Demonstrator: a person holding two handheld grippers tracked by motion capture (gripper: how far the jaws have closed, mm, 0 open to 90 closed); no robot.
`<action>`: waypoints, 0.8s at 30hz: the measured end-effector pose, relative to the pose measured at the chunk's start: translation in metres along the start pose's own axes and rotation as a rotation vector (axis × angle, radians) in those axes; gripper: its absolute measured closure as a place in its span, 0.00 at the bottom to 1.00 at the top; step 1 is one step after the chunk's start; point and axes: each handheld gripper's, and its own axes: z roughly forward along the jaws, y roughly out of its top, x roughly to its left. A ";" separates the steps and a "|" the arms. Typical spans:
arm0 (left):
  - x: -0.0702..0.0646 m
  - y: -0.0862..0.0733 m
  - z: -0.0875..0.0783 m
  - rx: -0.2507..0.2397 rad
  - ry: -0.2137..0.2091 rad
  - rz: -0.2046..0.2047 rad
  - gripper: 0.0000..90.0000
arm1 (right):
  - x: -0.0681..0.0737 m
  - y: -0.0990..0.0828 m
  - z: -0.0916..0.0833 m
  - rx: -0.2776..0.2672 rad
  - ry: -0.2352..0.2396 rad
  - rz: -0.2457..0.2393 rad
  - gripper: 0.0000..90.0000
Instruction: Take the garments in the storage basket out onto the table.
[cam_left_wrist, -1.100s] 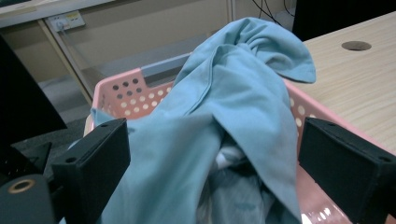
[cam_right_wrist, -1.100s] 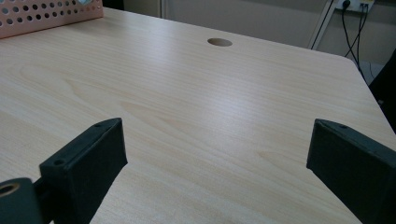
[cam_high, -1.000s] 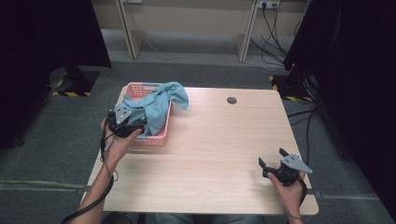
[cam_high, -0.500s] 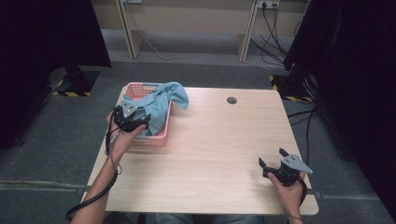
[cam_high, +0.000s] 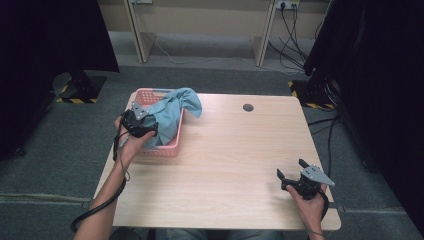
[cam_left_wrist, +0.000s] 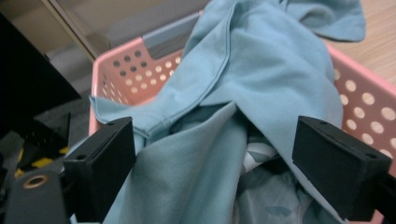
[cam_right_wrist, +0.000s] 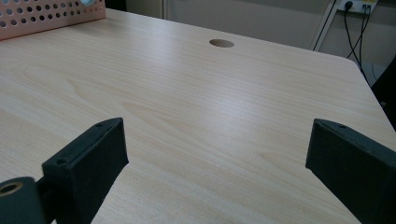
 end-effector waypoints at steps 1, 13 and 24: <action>0.000 0.000 0.001 0.006 0.000 0.001 0.13 | 0.000 0.000 0.000 -0.001 0.000 -0.001 0.06; 0.002 -0.004 0.016 0.093 0.006 0.023 0.40 | 0.001 0.000 0.000 0.000 0.000 -0.006 0.07; -0.008 -0.005 0.024 0.082 0.018 0.085 0.86 | 0.000 0.000 -0.001 -0.009 0.009 -0.006 0.11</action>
